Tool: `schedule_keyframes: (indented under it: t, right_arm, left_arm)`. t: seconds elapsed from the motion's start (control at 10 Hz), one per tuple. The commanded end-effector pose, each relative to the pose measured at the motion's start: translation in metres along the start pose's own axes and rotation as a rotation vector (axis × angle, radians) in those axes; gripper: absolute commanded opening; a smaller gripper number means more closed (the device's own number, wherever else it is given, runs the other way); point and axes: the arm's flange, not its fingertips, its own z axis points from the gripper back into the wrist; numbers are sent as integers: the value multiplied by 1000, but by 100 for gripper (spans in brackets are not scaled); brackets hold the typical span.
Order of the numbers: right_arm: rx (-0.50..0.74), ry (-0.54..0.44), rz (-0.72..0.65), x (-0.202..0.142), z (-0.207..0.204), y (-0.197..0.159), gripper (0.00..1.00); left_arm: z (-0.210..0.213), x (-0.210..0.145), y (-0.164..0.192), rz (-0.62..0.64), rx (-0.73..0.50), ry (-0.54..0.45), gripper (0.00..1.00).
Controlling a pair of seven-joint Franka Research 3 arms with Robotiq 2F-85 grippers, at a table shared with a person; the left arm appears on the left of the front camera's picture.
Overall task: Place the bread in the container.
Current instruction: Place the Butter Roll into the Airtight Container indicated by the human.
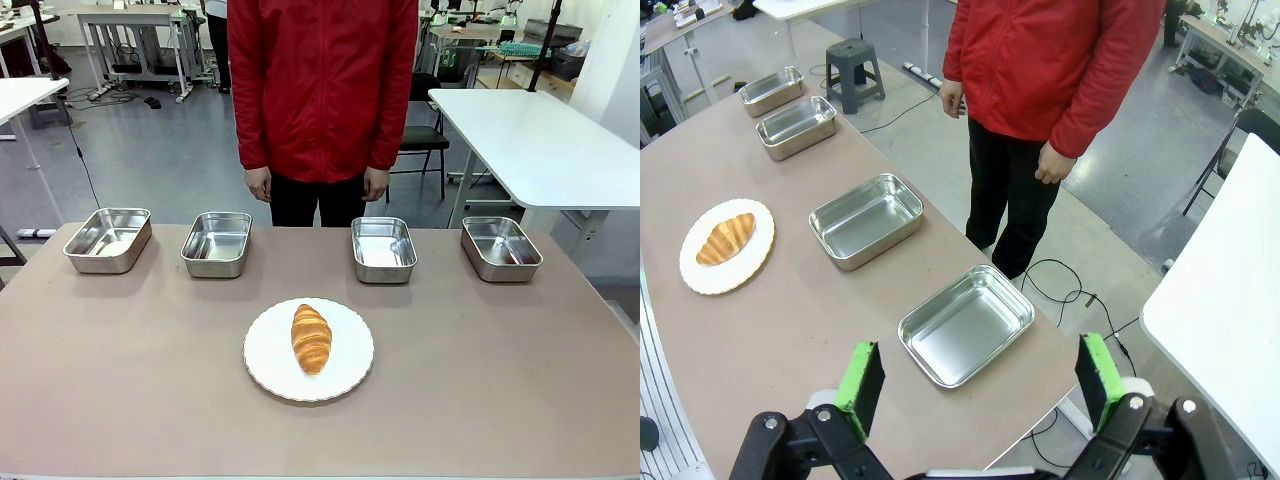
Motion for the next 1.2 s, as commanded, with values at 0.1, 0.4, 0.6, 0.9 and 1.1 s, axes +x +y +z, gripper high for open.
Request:
schedule_keyframes:
  t: [0.1,0.4,0.6,0.9,1.1]
  right_arm:
    - [1,-1,2,1,0,0,100]
    - [1,-1,2,1,0,0,100]
    - [1,-1,2,1,0,0,100]
    - [1,-1,2,1,0,0,100]
    - [1,-1,2,1,0,0,100]
  left_arm:
    - [3,1,-1,-3,-8,-7,100]
    - [3,1,-1,-3,-8,-7,100]
    - [3,1,-1,-3,-8,-7,100]
    - [3,1,-1,-3,-8,-7,100]
    - [3,1,-1,-3,-8,-7,100]
